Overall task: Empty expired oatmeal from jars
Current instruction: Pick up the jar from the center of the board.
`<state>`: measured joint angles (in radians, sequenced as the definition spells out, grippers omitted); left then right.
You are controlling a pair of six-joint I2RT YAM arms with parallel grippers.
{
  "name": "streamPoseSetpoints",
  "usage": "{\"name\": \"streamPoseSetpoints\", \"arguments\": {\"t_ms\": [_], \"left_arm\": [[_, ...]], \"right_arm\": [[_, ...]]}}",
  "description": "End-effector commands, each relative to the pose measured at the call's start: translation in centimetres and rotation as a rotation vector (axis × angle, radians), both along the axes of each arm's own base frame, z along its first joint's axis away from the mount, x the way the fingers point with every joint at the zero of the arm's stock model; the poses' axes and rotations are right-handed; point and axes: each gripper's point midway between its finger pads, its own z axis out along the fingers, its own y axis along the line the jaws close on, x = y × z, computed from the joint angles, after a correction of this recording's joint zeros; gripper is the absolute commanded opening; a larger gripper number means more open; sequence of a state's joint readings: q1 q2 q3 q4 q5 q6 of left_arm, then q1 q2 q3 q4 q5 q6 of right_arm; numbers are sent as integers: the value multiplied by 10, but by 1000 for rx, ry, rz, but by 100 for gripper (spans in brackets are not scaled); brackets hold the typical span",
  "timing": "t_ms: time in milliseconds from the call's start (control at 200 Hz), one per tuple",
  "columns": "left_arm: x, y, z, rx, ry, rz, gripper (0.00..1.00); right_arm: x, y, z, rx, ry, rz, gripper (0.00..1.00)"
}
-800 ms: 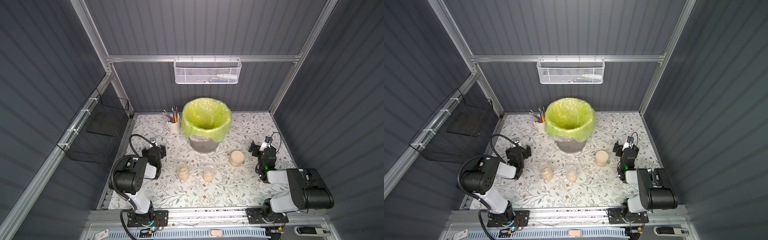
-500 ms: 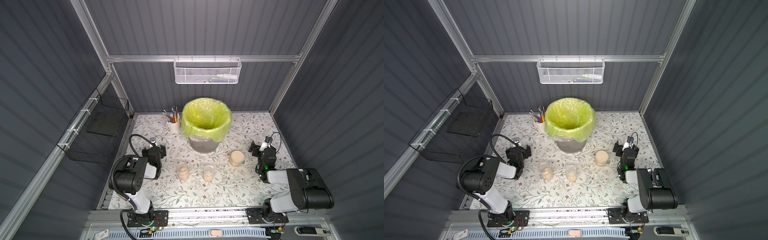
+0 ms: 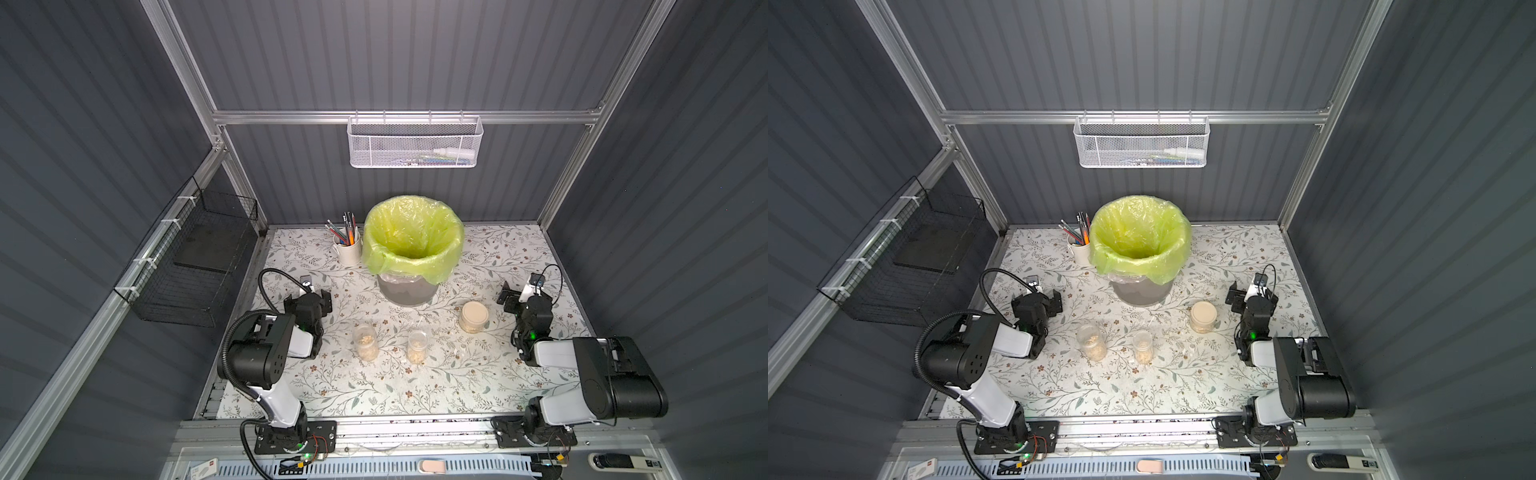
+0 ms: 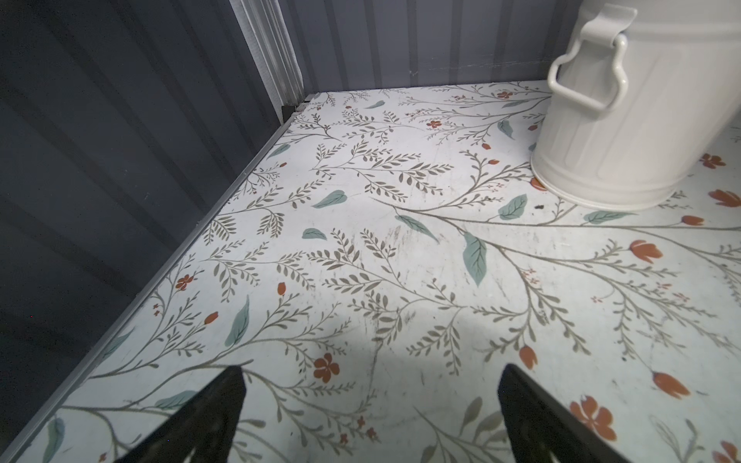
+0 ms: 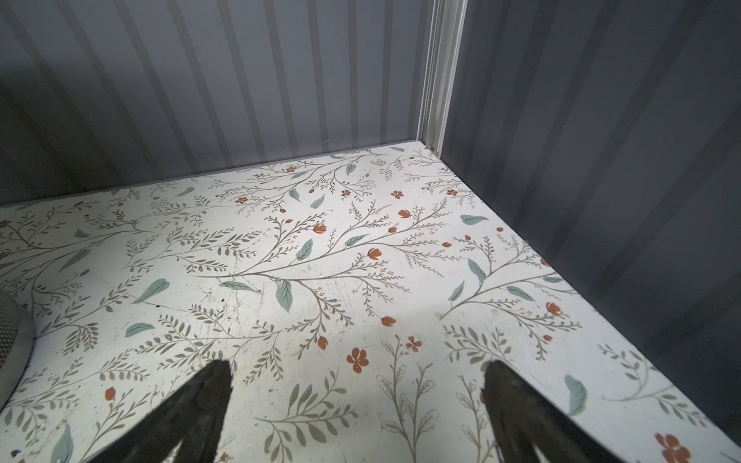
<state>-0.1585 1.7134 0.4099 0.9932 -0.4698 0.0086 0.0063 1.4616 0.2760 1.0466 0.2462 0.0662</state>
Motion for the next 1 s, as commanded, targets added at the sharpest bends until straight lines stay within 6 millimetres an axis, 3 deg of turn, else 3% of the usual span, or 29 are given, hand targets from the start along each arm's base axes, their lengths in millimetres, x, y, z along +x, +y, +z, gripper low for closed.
{"name": "streamPoseSetpoints", "arguments": {"t_ms": [0, 290, 465, 725, 861, 886, 996], "left_arm": [[8, -5, 7, 9, -29, -17, 100], [7, -5, 7, 7, -31, -16, 100], [3, -3, 19, 9, -67, -10, 100], [1, -1, 63, 18, -68, 2, 100], [5, -5, 92, -11, -9, -7, 100], [5, -7, 99, -28, -19, -12, 100], [-5, -16, 127, -138, -72, -41, 100]], "right_arm": [[5, -1, 7, -7, -21, 2, 99], [4, -2, 7, -9, -23, 0, 99], [-3, -1, 22, -10, -52, 1, 99], [-2, -4, 58, 10, -22, -26, 99], [2, 10, 83, 60, 71, -2, 99], [0, 15, 95, 75, 59, 17, 99], [-4, 31, 108, 123, 67, 85, 99]]}}
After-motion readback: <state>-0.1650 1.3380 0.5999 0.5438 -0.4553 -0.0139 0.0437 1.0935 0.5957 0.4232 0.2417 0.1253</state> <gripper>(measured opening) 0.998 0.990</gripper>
